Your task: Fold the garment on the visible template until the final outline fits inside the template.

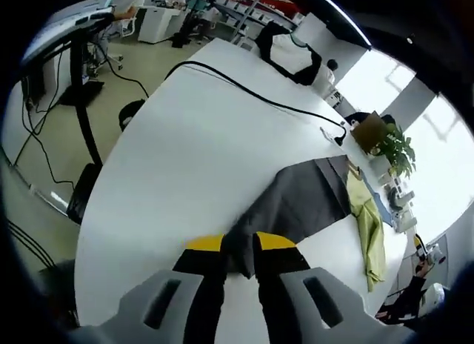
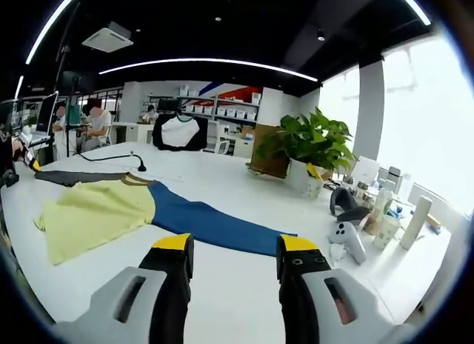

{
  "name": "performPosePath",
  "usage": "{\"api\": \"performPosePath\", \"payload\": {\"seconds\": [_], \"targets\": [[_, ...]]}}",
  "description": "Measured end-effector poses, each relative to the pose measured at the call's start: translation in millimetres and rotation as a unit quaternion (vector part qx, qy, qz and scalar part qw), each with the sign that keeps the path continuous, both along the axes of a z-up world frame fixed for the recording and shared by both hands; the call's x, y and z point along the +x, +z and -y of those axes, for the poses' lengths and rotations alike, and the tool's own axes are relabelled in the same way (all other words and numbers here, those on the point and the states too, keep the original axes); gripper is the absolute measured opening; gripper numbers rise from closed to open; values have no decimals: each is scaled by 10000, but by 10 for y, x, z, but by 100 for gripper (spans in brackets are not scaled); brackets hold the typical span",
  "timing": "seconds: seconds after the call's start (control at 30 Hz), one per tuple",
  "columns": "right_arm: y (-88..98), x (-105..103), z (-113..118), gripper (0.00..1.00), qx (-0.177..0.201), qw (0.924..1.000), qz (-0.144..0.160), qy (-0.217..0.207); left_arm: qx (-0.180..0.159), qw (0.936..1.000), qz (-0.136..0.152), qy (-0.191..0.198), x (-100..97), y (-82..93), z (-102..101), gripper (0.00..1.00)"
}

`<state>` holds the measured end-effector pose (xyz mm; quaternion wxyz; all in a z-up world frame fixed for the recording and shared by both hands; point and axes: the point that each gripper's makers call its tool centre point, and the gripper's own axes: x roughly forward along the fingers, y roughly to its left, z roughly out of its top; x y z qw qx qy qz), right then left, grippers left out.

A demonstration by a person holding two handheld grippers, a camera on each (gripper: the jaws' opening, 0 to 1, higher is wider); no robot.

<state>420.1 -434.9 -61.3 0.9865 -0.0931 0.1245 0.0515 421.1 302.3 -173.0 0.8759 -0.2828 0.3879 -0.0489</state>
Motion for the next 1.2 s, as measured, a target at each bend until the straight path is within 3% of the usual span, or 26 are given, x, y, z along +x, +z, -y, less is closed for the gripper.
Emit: {"api": "performPosePath", "payload": {"seconds": [0.17,0.27,0.4,0.5,0.6,0.67,0.7,0.73,0.77,0.83,0.87,0.93,1.0,1.07,1.2], "targets": [[28,-26,77,44,9,9999,79,-75,58,9996,183,-194,-13,11,123,9],[29,-53,145,44,21,9998,95,-183,239,9983,473,-235,84,90,-33,6],[-17,-80,143,44,57,9998,37,-197,396,9903,1284,-348,249,437,-16,5],[-30,-91,140,44,59,9998,28,-193,393,9882,1395,-490,286,588,49,4],[-23,-100,132,44,79,9998,46,-193,852,9780,1671,-917,326,704,174,4],[-26,-110,119,44,63,9998,36,-182,1399,9633,1840,-1367,344,740,254,4],[-28,-116,112,44,46,9998,20,-174,1820,9496,1906,-1699,351,731,292,4],[-28,-118,110,44,39,9998,13,-172,2027,9439,1829,-1857,343,698,307,4],[-25,-121,110,44,33,9998,9,-174,2325,9315,1752,-2180,322,644,369,4],[-9,-125,113,44,18,9998,15,-188,2564,9160,1718,-2565,310,576,436,4],[-1,-125,115,44,10,9998,23,-197,2709,9029,1693,-2875,283,512,510,4],[13,-120,121,44,-7,9998,27,-209,2911,8864,1586,-3230,244,397,570,4],[15,-111,107,44,-6,9998,21,-202,3132,8819,1367,-3246,251,281,470,4],[12,-101,82,44,-12,9998,9,-182,3123,8814,1343,-3280,259,224,432,4],[13,-100,59,44,-25,9999,-6,-151,3132,8933,1264,-2966,294,198,220,4]]}}
